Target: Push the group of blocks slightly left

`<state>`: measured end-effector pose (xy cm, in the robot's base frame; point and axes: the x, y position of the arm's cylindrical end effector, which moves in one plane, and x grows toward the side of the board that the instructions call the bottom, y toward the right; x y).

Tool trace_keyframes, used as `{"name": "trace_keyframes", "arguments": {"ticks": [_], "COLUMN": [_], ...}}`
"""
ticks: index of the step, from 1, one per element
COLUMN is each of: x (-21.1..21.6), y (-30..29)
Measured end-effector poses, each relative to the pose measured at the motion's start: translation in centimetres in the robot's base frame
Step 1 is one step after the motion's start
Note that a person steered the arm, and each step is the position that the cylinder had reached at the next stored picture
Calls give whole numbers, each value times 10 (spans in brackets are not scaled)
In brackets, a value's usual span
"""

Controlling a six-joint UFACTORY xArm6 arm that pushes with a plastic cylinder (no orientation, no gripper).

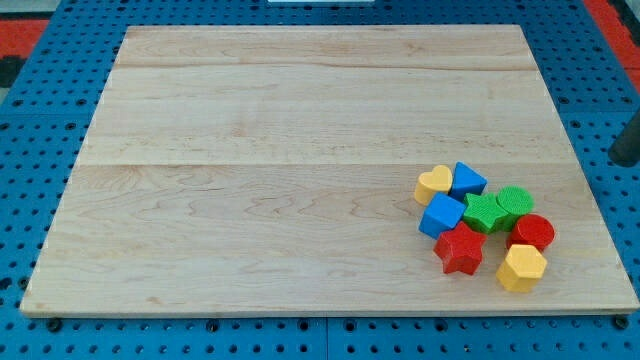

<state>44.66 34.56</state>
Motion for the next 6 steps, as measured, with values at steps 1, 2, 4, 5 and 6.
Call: {"name": "trace_keyframes", "arguments": {"ticks": [1,2,4,5,6], "x": [31,41,41,41,62], "y": [-1,-30,-84,-106,-115]}}
